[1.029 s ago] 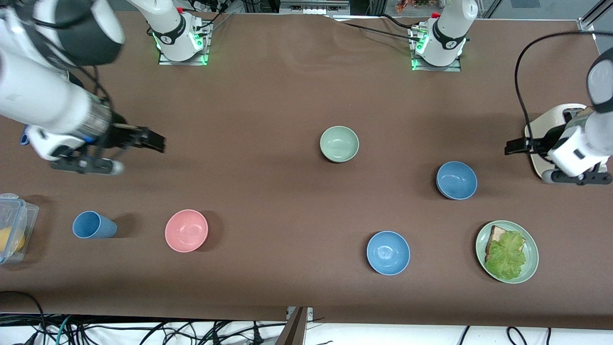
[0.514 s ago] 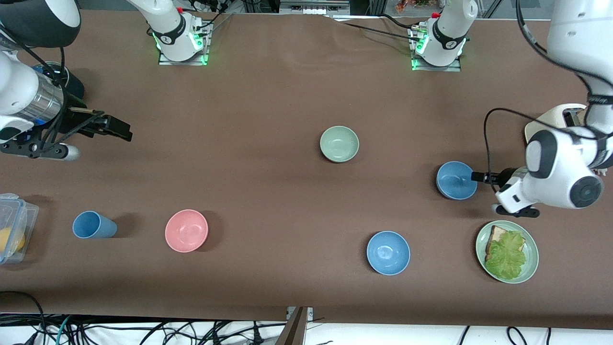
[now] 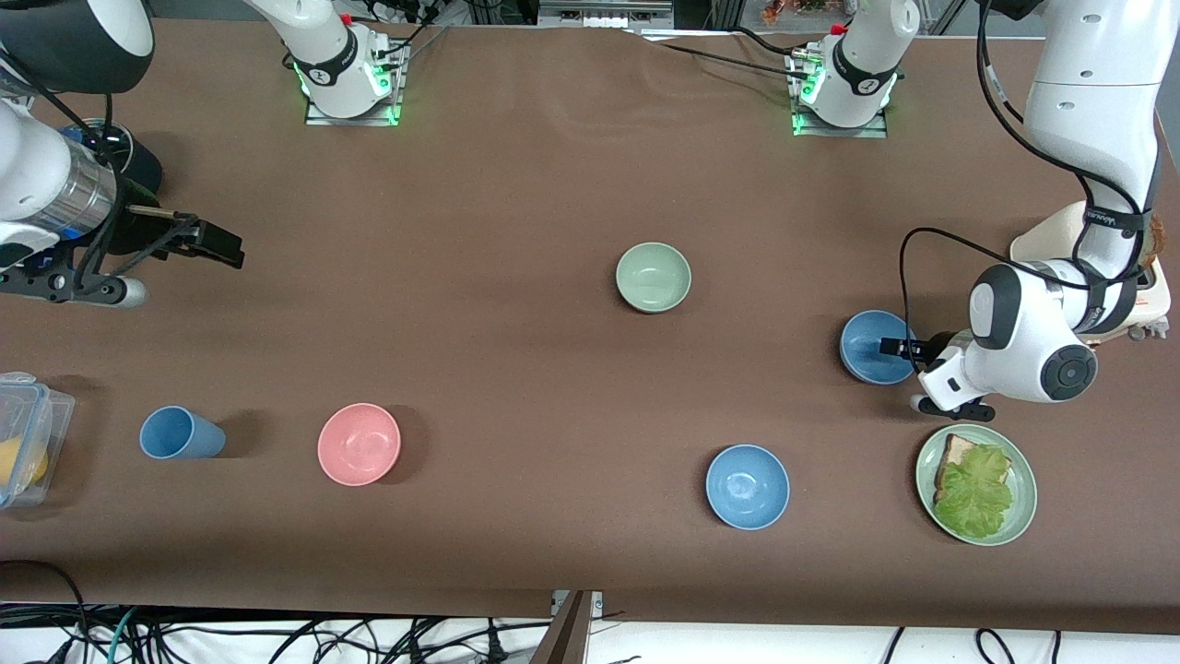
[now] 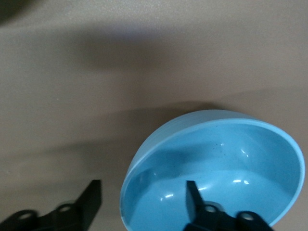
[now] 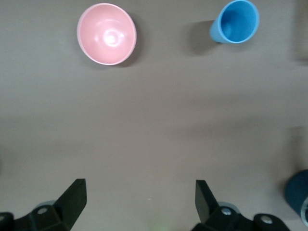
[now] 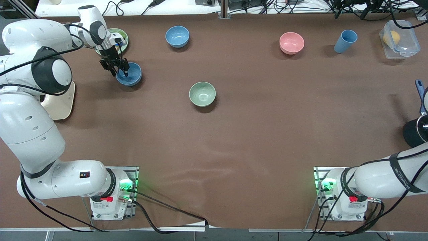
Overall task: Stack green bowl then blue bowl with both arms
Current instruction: 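Reach the left gripper to the blue bowl and grasp its rim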
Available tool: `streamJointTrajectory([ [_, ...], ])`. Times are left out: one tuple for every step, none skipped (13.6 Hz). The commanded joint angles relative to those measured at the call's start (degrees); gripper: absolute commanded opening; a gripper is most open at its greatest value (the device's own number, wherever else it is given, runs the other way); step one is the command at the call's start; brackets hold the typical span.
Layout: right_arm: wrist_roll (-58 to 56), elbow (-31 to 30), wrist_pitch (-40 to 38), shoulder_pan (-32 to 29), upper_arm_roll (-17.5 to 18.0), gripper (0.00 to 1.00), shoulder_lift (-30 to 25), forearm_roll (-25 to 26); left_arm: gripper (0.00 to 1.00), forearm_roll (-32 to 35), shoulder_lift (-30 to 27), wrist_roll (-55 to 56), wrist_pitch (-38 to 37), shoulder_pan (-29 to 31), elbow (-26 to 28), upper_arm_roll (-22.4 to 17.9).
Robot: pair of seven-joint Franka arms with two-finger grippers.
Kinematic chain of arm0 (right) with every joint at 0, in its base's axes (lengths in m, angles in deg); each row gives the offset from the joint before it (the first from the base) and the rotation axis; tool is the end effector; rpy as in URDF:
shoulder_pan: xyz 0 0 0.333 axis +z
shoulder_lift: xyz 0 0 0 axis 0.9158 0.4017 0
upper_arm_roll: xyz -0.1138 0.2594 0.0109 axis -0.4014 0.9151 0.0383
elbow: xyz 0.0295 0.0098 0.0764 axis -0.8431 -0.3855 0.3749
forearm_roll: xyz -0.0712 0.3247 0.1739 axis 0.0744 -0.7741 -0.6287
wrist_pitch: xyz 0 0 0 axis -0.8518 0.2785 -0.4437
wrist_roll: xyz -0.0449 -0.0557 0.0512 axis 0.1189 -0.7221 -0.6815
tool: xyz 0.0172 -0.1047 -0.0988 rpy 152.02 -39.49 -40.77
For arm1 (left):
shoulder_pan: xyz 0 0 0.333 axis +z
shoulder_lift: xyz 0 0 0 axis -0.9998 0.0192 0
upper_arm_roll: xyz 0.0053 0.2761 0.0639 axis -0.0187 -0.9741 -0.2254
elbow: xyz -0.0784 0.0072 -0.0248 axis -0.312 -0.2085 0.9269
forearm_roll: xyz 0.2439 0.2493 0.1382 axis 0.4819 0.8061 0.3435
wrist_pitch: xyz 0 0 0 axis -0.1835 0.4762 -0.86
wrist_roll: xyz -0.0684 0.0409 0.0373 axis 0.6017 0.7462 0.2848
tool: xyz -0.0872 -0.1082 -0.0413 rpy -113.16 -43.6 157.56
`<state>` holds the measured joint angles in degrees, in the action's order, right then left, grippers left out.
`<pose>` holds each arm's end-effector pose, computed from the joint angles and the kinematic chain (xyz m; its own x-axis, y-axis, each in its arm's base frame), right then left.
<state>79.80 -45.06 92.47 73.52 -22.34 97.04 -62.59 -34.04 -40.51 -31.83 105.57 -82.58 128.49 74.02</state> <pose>0.5639 0.0656 0.4976 0.9876 -0.1048 -0.1166 -0.1001 -0.9939 0.0456 0.5766 0.0422 0.1411 0.9260 -0.1320 -0.3537 -0.0990 -0.9890 0.1098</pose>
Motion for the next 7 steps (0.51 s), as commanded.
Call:
streamJointTrajectory([
  [0.2, 0.1, -0.2, 0.7, 0.0, 1.0, -0.6, 0.9, 0.0, -0.9, -1.7, -2.5, -1.1, 0.2, 1.1, -0.1],
  [0.2, -0.1, 0.1, 0.6, -0.1, 1.0, -0.7, 0.7, 0.0, -1.0, -1.7, -2.4, -1.4, 0.2, 0.8, -0.1],
  [0.3, -0.3, 0.4, 0.5, -0.3, 1.0, -0.6, 0.5, 0.0, -1.0, -1.7, -2.5, -1.5, 0.2, 0.8, -0.1],
  [0.3, -0.4, 0.5, 0.4, -0.5, 1.0, -0.6, 0.3, 0.0, -1.0, -1.7, -2.5, -1.5, 0.2, 0.7, -0.1],
  [0.2, -0.3, 0.8, 0.2, -0.6, 1.0, -0.5, -0.2, 0.0, -1.0, -1.8, -2.5, -1.5, 0.2, 0.8, -0.1],
  [0.2, -0.4, 1.2, -0.2, -0.7, 1.0, -0.3, -0.4, 0.0, -1.0, -1.8, -2.5, -1.5, 0.3, 0.7, -0.1],
  [0.1, -0.3, 1.2, -0.4, -0.7, 1.0, -0.2, -0.4, 0.0, -1.0, -2.3, -2.5, -1.5, 0.3, 0.7, -0.1],
])
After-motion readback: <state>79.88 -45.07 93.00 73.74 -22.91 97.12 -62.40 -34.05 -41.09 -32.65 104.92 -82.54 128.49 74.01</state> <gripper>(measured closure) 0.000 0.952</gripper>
